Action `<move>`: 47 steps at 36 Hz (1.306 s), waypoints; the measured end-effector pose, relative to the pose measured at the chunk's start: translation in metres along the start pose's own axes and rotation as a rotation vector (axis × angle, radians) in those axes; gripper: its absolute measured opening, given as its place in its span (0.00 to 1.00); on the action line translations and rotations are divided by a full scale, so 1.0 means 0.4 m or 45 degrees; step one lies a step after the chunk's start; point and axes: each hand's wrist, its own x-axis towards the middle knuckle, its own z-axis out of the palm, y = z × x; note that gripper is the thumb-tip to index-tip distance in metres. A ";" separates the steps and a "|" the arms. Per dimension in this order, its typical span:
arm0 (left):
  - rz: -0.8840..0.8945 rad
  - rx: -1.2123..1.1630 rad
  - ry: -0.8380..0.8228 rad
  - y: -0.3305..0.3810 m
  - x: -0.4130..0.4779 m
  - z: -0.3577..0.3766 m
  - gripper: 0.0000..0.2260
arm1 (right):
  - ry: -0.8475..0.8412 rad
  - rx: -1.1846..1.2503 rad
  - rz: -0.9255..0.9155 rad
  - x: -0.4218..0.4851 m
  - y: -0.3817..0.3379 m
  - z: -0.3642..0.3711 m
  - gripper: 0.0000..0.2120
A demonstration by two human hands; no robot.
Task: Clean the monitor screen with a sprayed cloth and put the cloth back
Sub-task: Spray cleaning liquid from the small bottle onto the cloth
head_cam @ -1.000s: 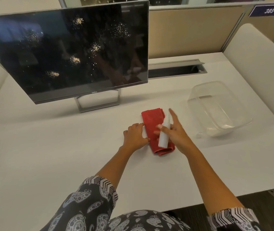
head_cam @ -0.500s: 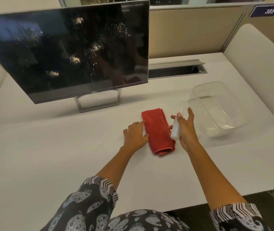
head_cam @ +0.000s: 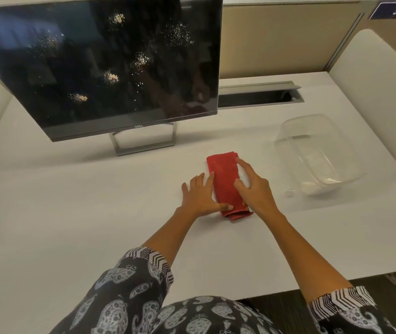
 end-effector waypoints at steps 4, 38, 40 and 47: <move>0.005 0.009 -0.011 -0.002 -0.002 -0.002 0.52 | -0.025 -0.169 -0.023 0.005 0.008 0.003 0.29; -0.021 0.055 -0.007 -0.006 0.002 -0.002 0.53 | -0.210 0.007 0.133 0.066 -0.001 0.042 0.25; -0.025 0.051 -0.015 -0.005 0.002 -0.003 0.53 | -0.212 0.077 0.143 0.073 -0.007 0.043 0.27; -0.022 0.034 -0.017 -0.006 0.000 -0.006 0.53 | -0.152 0.154 0.169 0.085 -0.027 0.042 0.20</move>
